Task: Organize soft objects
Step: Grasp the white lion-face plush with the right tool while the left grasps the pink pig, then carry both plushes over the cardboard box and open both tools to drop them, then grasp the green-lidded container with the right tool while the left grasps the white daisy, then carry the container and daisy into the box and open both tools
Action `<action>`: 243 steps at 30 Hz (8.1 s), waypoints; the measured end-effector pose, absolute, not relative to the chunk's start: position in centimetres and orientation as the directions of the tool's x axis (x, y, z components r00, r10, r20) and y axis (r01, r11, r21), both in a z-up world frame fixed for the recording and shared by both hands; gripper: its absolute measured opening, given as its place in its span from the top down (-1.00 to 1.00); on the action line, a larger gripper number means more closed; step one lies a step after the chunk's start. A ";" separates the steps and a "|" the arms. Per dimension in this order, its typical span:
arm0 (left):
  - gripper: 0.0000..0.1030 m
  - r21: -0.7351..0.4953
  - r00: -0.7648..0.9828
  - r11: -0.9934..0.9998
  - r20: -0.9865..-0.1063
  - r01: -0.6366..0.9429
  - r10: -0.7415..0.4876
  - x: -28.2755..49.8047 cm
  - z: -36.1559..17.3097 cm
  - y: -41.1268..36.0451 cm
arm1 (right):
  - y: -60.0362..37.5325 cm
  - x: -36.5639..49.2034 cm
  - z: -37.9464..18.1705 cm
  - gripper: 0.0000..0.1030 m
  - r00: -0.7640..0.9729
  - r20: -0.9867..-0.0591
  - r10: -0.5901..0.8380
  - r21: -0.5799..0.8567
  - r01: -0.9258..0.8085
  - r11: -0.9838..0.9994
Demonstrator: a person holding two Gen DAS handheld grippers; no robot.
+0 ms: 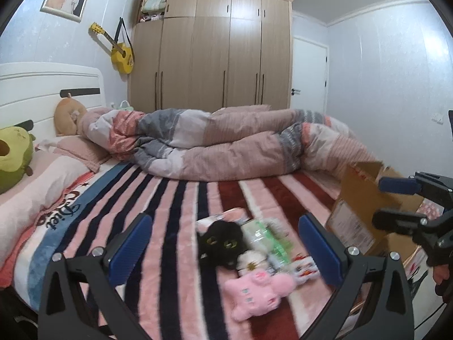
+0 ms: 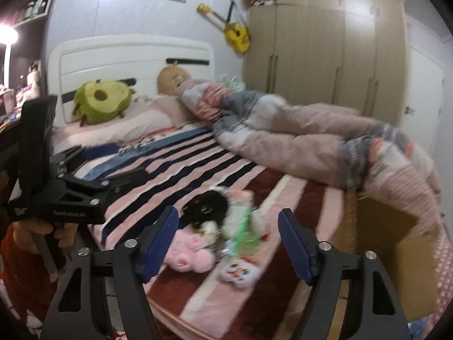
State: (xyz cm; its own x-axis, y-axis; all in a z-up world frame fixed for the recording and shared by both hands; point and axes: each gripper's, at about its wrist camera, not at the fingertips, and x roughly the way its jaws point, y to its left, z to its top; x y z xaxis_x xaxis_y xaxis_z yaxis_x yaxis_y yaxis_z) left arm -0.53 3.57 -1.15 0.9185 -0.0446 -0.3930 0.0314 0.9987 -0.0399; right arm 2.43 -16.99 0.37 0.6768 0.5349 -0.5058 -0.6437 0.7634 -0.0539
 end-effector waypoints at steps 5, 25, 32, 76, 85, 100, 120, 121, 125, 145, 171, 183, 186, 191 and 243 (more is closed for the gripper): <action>-0.99 -0.019 0.887 0.999 -0.460 0.034 -0.039 0.2 -4.4 4.9 | -14.9 3.6 -4.2 -0.30 0.608 -0.587 0.535 0.019 -0.650 0.760; -0.56 -0.236 0.674 0.943 -0.660 0.233 -0.332 5.3 -16.6 1.9 | -15.8 10.9 -16.2 -0.34 0.552 -0.777 0.304 0.013 -0.469 0.883; -0.02 -0.297 0.619 0.908 -0.664 0.295 -0.419 6.6 -17.3 0.4 | -15.5 11.6 -16.6 -0.10 0.549 -0.772 0.322 0.016 -0.490 0.872; 0.16 0.002 0.803 0.922 -0.491 0.388 -0.337 3.2 3.1 -8.7 | -29.4 5.3 3.1 0.11 0.730 -0.505 0.461 0.050 -0.509 0.859; 0.16 0.042 0.716 0.845 -0.554 0.532 -0.424 8.5 5.5 -21.1 | -37.5 8.7 -0.5 0.06 0.703 -0.589 0.400 0.105 -0.424 0.899; -0.37 0.103 0.672 0.844 -0.659 0.526 -0.338 13.3 2.6 -25.7 | -38.3 10.6 -2.9 -0.27 0.687 -0.605 0.402 0.074 -0.454 0.888; -0.99 0.092 0.823 0.943 -0.520 0.320 -0.228 7.8 6.4 -11.4 | -31.1 5.9 1.5 -0.39 0.708 -0.536 0.460 0.020 -0.534 0.845; -0.99 0.095 0.829 0.949 -0.518 0.301 -0.211 7.6 6.3 -10.4 | -29.8 5.6 1.7 -0.39 0.702 -0.532 0.473 0.015 -0.551 0.834; -0.99 0.097 0.837 0.968 -0.527 0.231 -0.147 6.4 4.9 -5.9 | -25.8 4.9 1.6 -0.39 0.676 -0.532 0.510 0.002 -0.601 0.799; -0.99 -0.030 0.754 0.992 -0.648 0.119 -0.110 9.2 -7.6 6.6 | -10.8 10.3 -8.5 -0.32 0.429 -0.708 0.561 0.090 -0.733 0.674; 0.30 -0.288 0.522 0.894 -0.733 0.343 -0.436 12.7 -16.4 1.5 | -16.0 18.8 -15.7 0.07 0.484 -0.728 0.486 0.290 -0.425 0.858; 0.62 -0.271 0.537 0.893 -0.723 0.359 -0.435 12.0 -16.0 1.1 | -15.9 17.6 -15.0 0.34 0.511 -0.703 0.495 0.276 -0.446 0.852; 0.62 -0.256 0.553 0.899 -0.718 0.355 -0.423 11.5 -15.3 1.2 | -16.0 16.6 -13.8 0.34 0.530 -0.687 0.497 0.266 -0.454 0.851; 0.62 -0.229 0.589 0.909 -0.701 0.349 -0.403 10.0 -13.0 1.5 | -16.4 15.0 -11.2 0.34 0.544 -0.656 0.523 0.273 -0.475 0.836; 0.37 0.028 0.632 0.822 -0.654 0.568 -0.415 13.1 1.5 -25.2 | -38.3 10.5 -3.5 0.33 0.692 -0.572 0.442 0.091 -0.481 0.872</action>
